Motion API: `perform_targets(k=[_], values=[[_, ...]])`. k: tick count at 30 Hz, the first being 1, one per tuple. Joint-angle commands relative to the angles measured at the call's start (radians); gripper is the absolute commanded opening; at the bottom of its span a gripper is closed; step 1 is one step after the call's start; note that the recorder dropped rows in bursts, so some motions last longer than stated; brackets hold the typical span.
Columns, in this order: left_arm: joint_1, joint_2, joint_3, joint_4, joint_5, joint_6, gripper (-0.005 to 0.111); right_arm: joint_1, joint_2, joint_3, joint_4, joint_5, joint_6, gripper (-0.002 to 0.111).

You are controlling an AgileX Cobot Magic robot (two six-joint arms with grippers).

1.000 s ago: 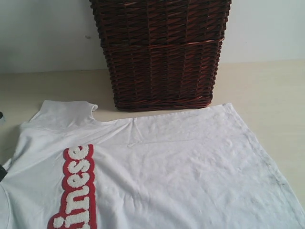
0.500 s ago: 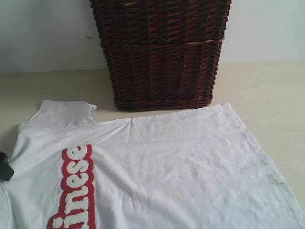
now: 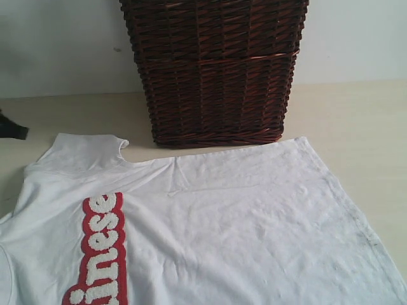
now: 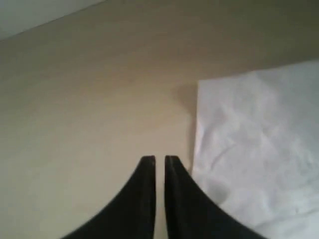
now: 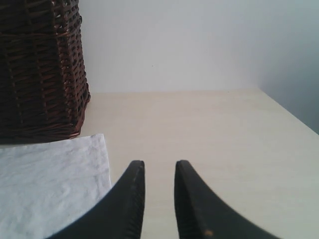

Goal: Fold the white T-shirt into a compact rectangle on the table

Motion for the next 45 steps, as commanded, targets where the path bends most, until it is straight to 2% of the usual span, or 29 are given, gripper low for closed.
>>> perform_targets(k=[1,7,16,25,32,39,41,45], values=[[-0.071,0.182,-0.134,-0.015,-0.006,0.008,0.001,0.001,-0.006,0.005,0.000,-0.005,-0.008,0.023],[-0.114,0.316,-0.227,-0.021,0.108,0.004,0.001,0.001,-0.006,0.005,0.000,-0.005,-0.008,0.023],[-0.118,0.470,-0.280,-0.015,0.038,0.032,0.001,0.001,-0.006,0.005,0.000,-0.005,-0.008,0.023],[-0.118,0.529,-0.439,-0.015,0.049,0.047,0.001,0.001,-0.006,0.005,0.000,-0.005,-0.008,0.023],[-0.118,0.471,-0.458,-0.031,0.115,0.025,0.001,0.001,-0.006,0.005,0.000,-0.005,-0.008,0.023],[-0.099,0.292,-0.458,-0.047,0.130,-0.132,0.001,0.001,-0.006,0.005,0.000,-0.005,-0.008,0.023],[-0.099,0.255,-0.458,-0.063,0.181,-0.141,0.001,0.001,-0.006,0.005,0.000,-0.005,-0.008,0.023],[-0.099,0.226,-0.458,-0.144,0.373,-0.137,0.001,0.001,-0.006,0.005,0.000,-0.005,-0.008,0.023]])
